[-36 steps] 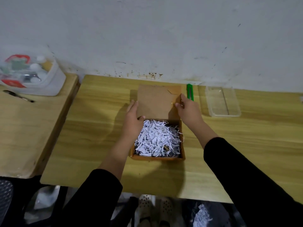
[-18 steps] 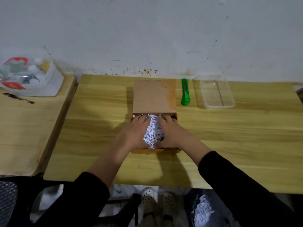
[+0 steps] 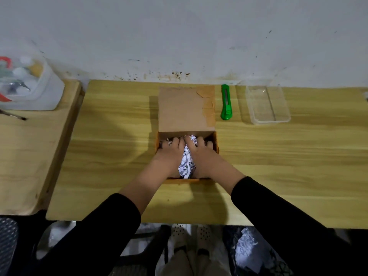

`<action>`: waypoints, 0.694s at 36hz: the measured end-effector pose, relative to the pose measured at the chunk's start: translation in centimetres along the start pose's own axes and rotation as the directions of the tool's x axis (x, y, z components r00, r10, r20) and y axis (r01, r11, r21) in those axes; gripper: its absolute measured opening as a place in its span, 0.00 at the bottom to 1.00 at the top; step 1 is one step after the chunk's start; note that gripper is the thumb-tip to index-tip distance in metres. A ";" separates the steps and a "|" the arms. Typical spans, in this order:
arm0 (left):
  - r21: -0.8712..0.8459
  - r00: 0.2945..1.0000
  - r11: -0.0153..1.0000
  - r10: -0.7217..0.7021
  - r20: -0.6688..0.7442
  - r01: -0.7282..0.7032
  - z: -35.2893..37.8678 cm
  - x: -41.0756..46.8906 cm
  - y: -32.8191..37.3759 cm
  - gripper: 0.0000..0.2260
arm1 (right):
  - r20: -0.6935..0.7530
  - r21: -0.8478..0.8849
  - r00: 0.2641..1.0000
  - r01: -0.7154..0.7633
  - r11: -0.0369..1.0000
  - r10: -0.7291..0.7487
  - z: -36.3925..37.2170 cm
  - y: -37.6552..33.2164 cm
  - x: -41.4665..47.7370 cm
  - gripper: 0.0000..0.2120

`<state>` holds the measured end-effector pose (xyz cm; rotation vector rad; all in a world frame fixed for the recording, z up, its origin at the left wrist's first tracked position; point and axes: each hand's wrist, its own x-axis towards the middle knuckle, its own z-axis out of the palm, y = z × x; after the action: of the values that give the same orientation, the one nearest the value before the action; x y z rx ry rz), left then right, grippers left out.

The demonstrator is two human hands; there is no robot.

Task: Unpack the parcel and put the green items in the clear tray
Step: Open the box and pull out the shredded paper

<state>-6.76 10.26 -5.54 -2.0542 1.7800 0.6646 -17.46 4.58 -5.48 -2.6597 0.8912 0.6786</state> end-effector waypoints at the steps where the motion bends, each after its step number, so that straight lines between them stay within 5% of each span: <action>1: -0.004 1.000 1.000 0.015 -0.003 -0.015 0.0 0.0 0.0 0.45 | -0.013 -0.001 1.000 0.012 1.000 -0.012 0.1 -0.1 0.0 0.51; 9: -0.217 0.999 0.975 0.044 -0.001 -0.043 0.0 -0.5 -0.3 0.40 | -0.062 0.114 0.998 0.022 0.993 -0.015 0.9 -0.4 0.0 0.40; 18: -0.294 0.999 0.955 0.039 -0.006 -0.039 0.3 -0.5 -0.5 0.40 | -0.011 0.330 1.000 0.017 0.944 -0.014 -0.7 -0.4 -1.5 0.36; 25: -0.379 1.000 0.925 -0.001 -0.020 -0.007 0.9 -0.3 -0.5 0.41 | 0.017 0.469 0.993 -0.114 0.876 0.120 0.4 -0.5 -1.0 0.40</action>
<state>-6.37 11.06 -6.15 -2.3064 1.7741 1.0662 -17.97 5.57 -5.28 -2.1920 1.0711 0.4022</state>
